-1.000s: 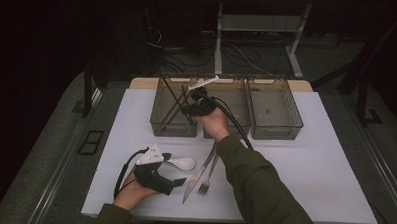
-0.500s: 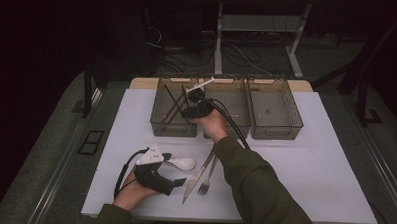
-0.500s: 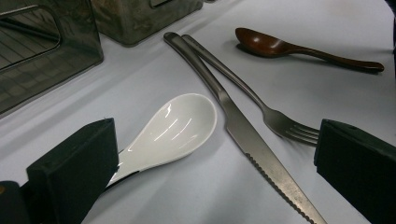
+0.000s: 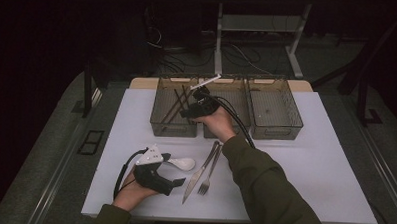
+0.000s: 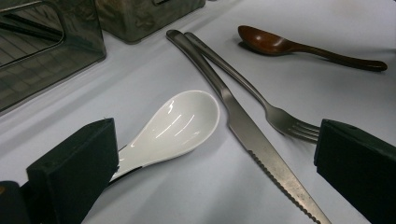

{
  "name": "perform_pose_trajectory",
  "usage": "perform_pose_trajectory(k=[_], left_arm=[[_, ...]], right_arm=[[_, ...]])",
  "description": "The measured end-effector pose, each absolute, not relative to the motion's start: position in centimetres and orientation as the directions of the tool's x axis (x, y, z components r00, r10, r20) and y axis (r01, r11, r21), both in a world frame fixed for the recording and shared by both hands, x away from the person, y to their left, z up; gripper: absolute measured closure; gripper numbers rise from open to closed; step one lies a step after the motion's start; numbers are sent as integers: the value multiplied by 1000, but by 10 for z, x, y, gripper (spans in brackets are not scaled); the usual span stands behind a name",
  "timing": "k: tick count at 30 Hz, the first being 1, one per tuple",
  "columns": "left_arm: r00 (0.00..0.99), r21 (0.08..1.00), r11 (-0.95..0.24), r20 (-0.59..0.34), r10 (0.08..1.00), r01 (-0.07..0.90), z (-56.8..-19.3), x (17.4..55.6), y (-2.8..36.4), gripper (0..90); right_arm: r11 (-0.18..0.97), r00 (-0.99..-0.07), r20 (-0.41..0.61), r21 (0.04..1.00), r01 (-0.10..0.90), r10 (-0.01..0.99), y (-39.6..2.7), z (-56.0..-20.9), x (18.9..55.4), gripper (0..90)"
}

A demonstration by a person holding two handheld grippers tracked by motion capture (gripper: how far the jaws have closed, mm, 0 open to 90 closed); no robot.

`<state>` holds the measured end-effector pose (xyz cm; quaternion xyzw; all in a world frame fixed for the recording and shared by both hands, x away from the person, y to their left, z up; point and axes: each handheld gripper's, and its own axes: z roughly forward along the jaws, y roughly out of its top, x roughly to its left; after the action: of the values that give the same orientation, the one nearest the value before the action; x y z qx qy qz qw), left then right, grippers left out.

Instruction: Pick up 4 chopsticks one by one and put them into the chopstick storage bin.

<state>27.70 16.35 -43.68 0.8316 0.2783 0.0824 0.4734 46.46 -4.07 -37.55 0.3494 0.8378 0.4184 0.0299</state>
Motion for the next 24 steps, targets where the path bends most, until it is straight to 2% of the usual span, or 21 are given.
perform_pose_trajectory(k=[8,19,24], left_arm=[[824,830,-397,-124,554,391,-439,274,166,0],[821,833,-393,-120,559,390,-438,274,166,0],[821,832,-396,-118,559,389,-438,275,167,0]], right_arm=[[396,-772,233,750,530,592,-60,-369,454,372],[367,-786,224,788,494,577,-104,-363,432,348],[372,-785,176,805,463,594,-123,-363,419,336]])
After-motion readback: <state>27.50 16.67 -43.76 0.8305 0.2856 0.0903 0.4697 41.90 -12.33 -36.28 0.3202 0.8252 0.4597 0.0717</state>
